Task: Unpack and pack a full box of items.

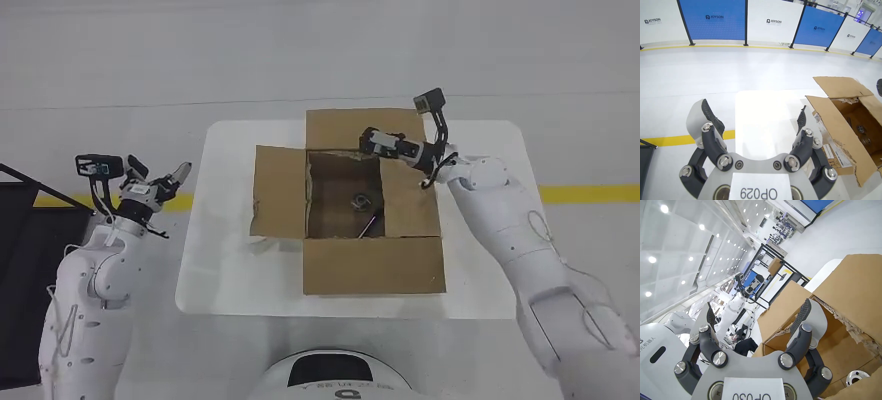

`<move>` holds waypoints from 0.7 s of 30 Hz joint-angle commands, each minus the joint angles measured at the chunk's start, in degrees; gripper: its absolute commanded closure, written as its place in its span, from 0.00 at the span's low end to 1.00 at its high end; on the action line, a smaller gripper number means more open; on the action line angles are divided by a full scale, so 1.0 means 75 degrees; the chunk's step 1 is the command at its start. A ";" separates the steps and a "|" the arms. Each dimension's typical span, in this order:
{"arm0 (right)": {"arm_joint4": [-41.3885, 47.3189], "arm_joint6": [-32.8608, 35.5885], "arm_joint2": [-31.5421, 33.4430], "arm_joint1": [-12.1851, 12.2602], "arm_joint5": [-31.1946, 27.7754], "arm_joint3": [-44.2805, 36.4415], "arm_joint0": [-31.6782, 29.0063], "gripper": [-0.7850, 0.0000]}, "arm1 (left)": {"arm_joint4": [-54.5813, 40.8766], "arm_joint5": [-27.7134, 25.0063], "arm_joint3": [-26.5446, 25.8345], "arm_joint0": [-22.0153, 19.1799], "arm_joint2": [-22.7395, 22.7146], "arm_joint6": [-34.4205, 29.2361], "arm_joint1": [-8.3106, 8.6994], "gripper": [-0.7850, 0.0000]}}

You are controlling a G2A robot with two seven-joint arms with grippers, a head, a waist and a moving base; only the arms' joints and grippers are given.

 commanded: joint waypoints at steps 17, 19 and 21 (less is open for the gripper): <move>-0.1003 -0.1349 0.2657 0.0918 0.0766 -0.1374 -0.2465 0.00 | 0.0688 -0.0844 -0.1759 -0.1267 0.2301 -0.1807 -0.0026 0.00; -0.0851 -0.1393 0.3027 0.1005 0.0731 -0.1715 -0.2921 0.00 | 0.0424 -0.1023 -0.1664 -0.1711 0.2789 -0.2255 -0.0054 0.00; -0.0764 -0.1503 0.3455 0.1098 0.0835 -0.2115 -0.3466 0.00 | 0.0175 -0.1202 -0.1408 -0.2300 0.3487 -0.2901 -0.0104 0.00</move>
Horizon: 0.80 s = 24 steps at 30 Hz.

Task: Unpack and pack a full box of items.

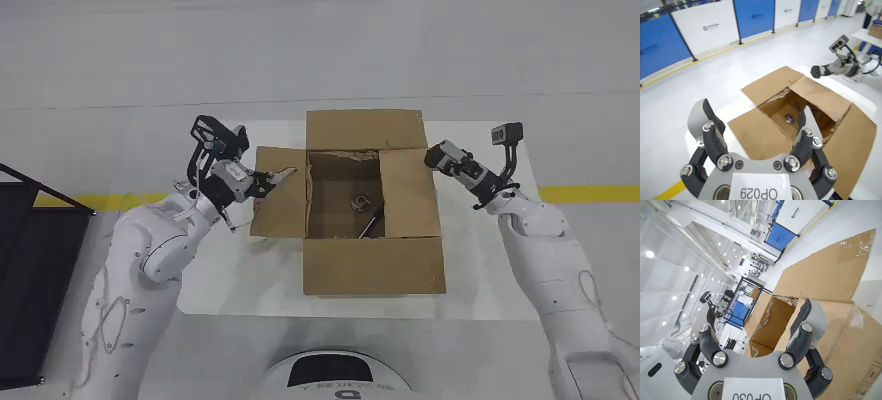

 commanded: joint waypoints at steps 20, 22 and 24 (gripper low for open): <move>-0.0094 -0.0726 0.0826 0.0147 0.1824 -0.0394 -0.0708 0.00 | 0.3155 -0.0008 0.1480 -0.1985 0.3269 -0.1326 -0.0324 0.00; -0.0133 -0.0422 0.0871 0.0180 0.2181 -0.0355 -0.0675 0.00 | 0.3120 -0.0056 0.1885 -0.2397 0.3712 -0.1466 -0.0447 0.00; -0.0105 -0.0168 0.0926 0.0209 0.2563 -0.0269 -0.0595 0.00 | 0.3125 -0.0171 0.2481 -0.2961 0.4249 -0.1639 -0.0619 0.00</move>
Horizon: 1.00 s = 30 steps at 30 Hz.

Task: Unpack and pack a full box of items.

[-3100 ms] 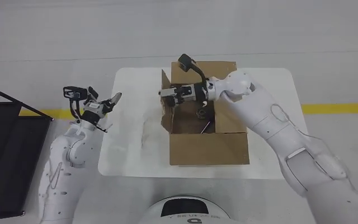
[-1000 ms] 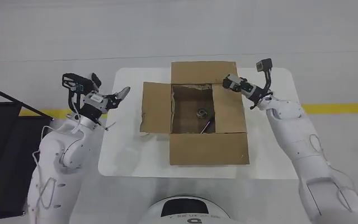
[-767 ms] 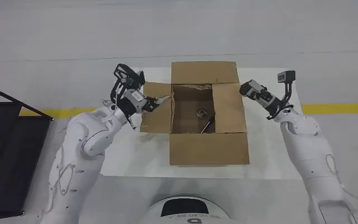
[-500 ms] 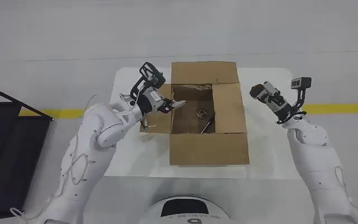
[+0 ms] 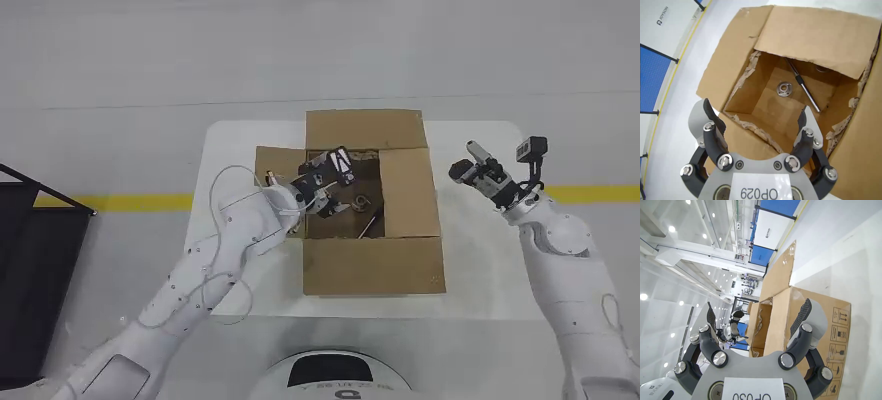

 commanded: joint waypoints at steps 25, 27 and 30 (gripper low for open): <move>0.0284 0.1336 -0.0482 -0.0024 0.1457 0.0810 0.0950 0.00 | -0.0263 0.0957 0.3632 -0.1949 0.1795 0.4409 -0.1260 0.00; 0.0457 0.1617 -0.0523 -0.0032 0.1515 0.0892 0.1031 0.00 | 0.0009 0.1012 0.3542 -0.1872 0.1753 0.4761 -0.1236 0.00; 0.0800 0.2271 -0.0506 -0.0025 0.1452 0.1023 0.1105 0.00 | 0.0306 0.0948 0.3454 -0.1895 0.1831 0.4741 -0.1270 0.00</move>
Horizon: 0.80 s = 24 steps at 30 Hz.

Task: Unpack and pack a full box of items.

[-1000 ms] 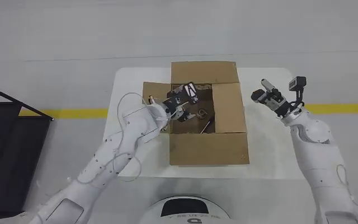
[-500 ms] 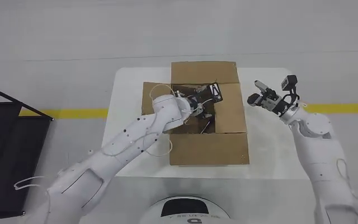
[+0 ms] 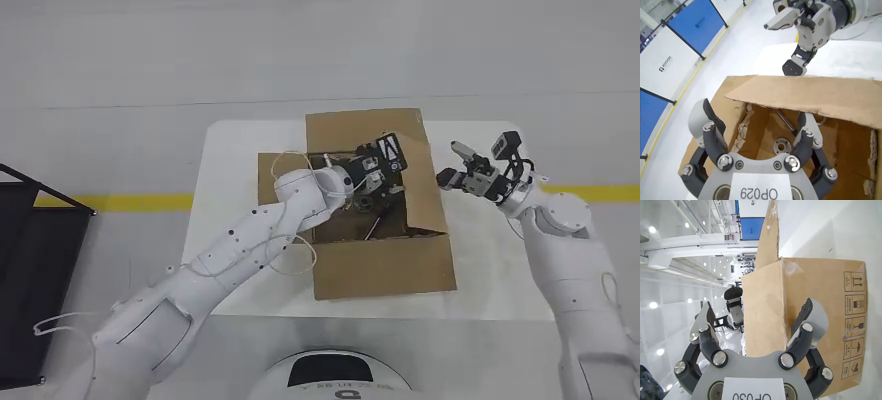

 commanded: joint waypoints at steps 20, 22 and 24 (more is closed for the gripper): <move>0.4760 0.2368 0.4386 0.0284 -0.2009 -0.1277 -0.3946 0.00 | -0.0755 -0.0592 0.0292 -0.1759 0.0765 -0.1506 -0.1088 0.00; 0.4902 0.2186 0.4731 0.0221 -0.2191 -0.1902 -0.4543 0.00 | -0.0946 -0.0683 0.0697 -0.2032 0.1025 -0.1791 -0.1326 0.00; 0.5153 0.2072 0.4997 0.0151 -0.2304 -0.2345 -0.5017 0.00 | -0.1450 -0.0646 0.1197 -0.2260 0.1205 -0.2129 -0.1614 0.00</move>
